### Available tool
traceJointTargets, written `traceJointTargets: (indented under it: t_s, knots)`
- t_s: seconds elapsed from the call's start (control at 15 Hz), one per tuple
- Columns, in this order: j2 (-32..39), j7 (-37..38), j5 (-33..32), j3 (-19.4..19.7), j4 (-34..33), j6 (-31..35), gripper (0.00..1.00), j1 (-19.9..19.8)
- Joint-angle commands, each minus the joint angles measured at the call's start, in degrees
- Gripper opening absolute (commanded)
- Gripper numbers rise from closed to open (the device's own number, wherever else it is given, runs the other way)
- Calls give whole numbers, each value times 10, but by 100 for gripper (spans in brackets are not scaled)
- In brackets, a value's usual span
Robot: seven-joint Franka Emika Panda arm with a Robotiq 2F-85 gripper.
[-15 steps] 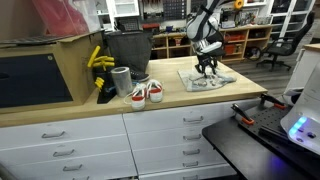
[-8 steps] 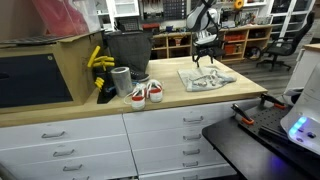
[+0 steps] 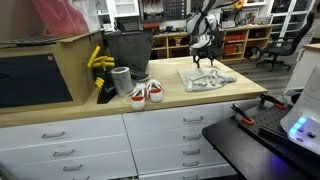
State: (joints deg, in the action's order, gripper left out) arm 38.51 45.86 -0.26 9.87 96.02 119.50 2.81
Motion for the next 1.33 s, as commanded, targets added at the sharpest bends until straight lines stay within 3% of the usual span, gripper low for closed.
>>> traceJointTargets:
  t_s: [0.0, 0.27, 0.53, 1.13, 1.2, 1.27]
  knots:
    - [29, 83, 22, 13, -64, -54, 100, -9]
    - [38, 156, 16, 23, -109, -129, 100, -20]
    - [55, 180, 11, 20, -137, -167, 100, -33]
    - [98, 170, -10, 20, -151, -166, 100, -43]
    - [100, 167, -13, 20, -152, -169, 94, -42]
    - [102, 166, -16, 20, -153, -170, 72, -42]
